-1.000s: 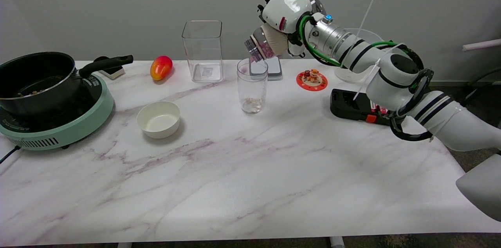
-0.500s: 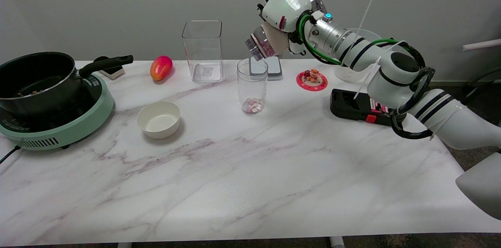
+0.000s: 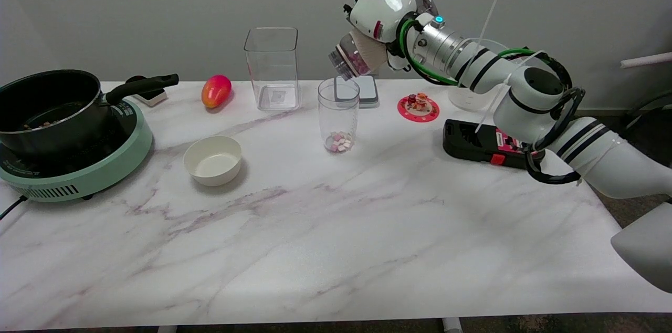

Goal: Pour the contents of the bottle into the measuring cup.

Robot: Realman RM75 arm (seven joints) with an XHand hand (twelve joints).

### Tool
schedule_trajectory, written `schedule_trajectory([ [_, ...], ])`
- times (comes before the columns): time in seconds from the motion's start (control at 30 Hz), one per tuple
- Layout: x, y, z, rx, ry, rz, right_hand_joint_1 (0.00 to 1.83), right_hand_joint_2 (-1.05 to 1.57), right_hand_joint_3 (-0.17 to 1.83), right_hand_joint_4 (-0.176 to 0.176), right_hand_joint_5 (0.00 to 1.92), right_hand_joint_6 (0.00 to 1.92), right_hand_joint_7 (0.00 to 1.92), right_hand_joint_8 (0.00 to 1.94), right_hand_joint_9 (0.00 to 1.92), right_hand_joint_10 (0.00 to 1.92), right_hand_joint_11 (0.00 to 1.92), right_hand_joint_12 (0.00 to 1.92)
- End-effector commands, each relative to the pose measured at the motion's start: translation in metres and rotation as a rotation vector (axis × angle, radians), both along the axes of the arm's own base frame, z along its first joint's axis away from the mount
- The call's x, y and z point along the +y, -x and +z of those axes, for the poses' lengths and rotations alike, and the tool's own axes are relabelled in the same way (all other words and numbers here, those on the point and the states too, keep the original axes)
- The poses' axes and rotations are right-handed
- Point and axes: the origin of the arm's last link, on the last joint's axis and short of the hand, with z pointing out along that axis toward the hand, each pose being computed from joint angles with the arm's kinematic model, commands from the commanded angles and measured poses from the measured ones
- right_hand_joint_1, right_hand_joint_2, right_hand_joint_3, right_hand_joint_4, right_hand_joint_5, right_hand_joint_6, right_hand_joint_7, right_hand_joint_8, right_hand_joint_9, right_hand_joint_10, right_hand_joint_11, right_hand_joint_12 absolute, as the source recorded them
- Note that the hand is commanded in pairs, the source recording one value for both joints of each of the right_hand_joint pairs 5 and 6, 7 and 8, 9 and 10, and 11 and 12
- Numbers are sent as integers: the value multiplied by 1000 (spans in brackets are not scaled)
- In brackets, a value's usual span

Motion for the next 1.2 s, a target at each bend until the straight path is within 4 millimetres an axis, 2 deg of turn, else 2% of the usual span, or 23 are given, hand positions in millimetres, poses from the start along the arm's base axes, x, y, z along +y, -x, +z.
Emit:
schedule_trajectory([
  [0.03, 1, 6, -5, 71, -21, -4, 1521, 338, 1296, 0, 1447, 1447, 1494, 1494, 1331, 1331, 1104, 1104],
  [0.67, -1, 6, -2, 92, -28, -29, 1521, 363, 1270, 0, 1478, 1478, 1510, 1510, 1336, 1336, 1117, 1117],
  [1.2, -5, -3, -3, 128, -43, -44, 1521, 366, 1266, 0, 1479, 1479, 1511, 1511, 1339, 1339, 1123, 1123],
])
